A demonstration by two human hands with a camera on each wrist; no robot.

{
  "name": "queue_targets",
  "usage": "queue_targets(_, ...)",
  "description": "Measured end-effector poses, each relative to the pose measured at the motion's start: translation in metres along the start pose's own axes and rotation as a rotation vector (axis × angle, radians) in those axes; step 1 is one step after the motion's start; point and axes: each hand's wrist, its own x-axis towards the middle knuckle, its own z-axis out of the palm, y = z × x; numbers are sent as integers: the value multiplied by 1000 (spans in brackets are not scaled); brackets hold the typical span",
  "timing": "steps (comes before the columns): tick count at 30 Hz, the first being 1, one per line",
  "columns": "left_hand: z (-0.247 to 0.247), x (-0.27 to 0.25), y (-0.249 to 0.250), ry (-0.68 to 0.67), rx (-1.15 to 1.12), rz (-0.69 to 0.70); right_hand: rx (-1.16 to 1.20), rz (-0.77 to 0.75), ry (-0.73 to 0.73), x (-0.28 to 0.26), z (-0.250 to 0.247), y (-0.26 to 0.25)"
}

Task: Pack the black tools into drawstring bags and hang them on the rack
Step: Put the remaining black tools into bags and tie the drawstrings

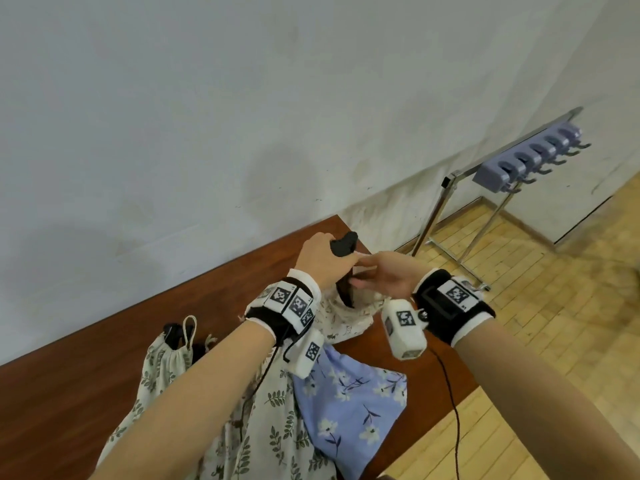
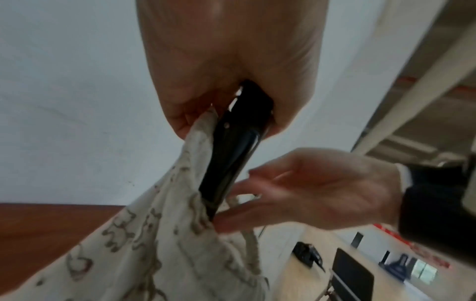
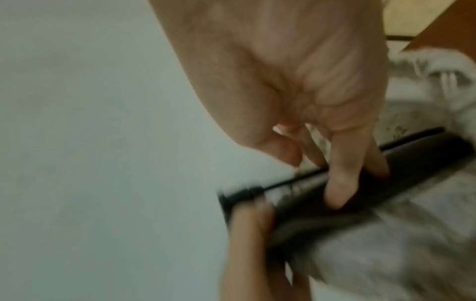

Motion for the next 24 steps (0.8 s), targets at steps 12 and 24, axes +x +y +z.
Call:
queue_targets(12,9,7,-7,35,58,-8,-479,192,333,25,-35,62)
queue_targets(24,-17,10,-13,-7,46,-115,-531,-136,440,-2,-51,27)
